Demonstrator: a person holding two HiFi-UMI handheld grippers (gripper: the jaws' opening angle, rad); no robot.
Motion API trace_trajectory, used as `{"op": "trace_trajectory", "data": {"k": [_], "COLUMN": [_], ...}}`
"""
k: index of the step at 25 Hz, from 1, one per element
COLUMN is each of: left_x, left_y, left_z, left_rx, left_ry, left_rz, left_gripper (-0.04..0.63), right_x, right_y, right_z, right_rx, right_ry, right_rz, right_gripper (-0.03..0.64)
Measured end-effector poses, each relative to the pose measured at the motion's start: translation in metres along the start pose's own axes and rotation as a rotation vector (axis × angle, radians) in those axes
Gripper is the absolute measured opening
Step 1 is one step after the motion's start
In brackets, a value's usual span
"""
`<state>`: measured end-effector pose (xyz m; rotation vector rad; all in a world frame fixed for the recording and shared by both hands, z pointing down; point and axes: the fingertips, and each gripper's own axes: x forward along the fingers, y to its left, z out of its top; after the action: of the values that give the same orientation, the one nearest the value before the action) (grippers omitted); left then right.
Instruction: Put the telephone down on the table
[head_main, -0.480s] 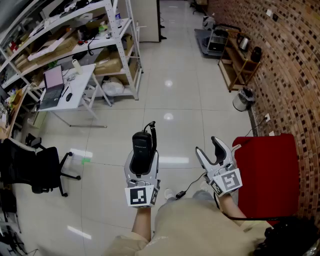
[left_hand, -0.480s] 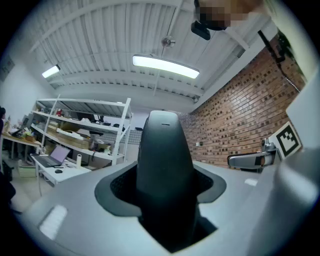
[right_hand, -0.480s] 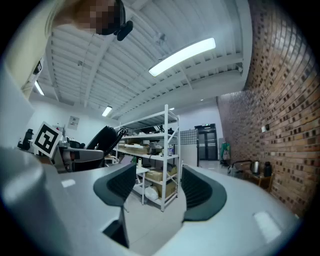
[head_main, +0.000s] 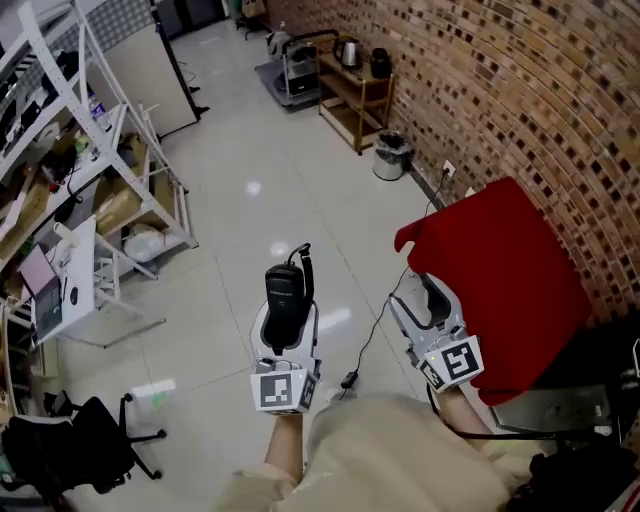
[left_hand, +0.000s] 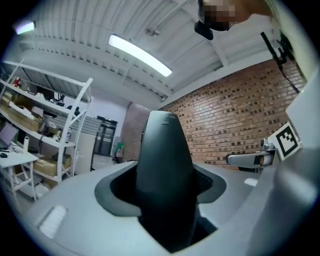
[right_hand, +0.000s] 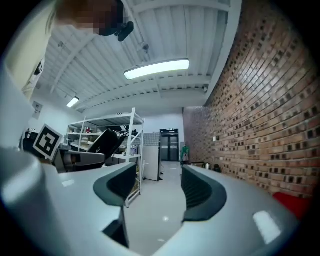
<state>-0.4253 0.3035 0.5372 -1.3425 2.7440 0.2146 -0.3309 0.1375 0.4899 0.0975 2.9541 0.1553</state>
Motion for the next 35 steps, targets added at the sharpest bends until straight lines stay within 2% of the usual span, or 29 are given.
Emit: {"op": "trace_trajectory", "data": {"k": [7, 11, 17, 24, 31, 35], "left_x": [0.045, 0.076, 0.118, 0.156, 0.179, 0.197], "left_y": [-0.153, -0.240, -0.357, -0.492, -0.583, -0.619], "left_z": [0.000, 0.010, -0.012, -0.037, -0.039, -0.061], "left_rx": [-0.043, -0.160, -0.198, -0.195, -0.174, -0.169], "left_ry": [-0.015, -0.121, -0.054, 0.041, 0.087, 0.108], "left_rz": [-0.214, -0.308, -0.416, -0.579, -0.735, -0.818], "left_gripper": [0.282, 0.282, 0.282, 0.282, 0.282, 0.282], "right_x": [-0.138, -0.219, -0.323, -0.438, -0.499, -0.514], "right_y": [-0.105, -0.168, -0.248, -0.321, -0.355, -0.376], "right_z": [0.028, 0.035, 0.034, 0.046, 0.044, 0.028], "right_rx": [-0.018, -0.021, 0.005, 0.017, 0.044, 0.053], "right_ry": [-0.018, -0.018, -0.006, -0.050, -0.057, -0.045], "right_rz": [-0.223, -0.352, -0.491, -0.672, -0.809, -0.866], "right_gripper": [0.275, 0.275, 0.275, 0.275, 0.275, 0.275]}}
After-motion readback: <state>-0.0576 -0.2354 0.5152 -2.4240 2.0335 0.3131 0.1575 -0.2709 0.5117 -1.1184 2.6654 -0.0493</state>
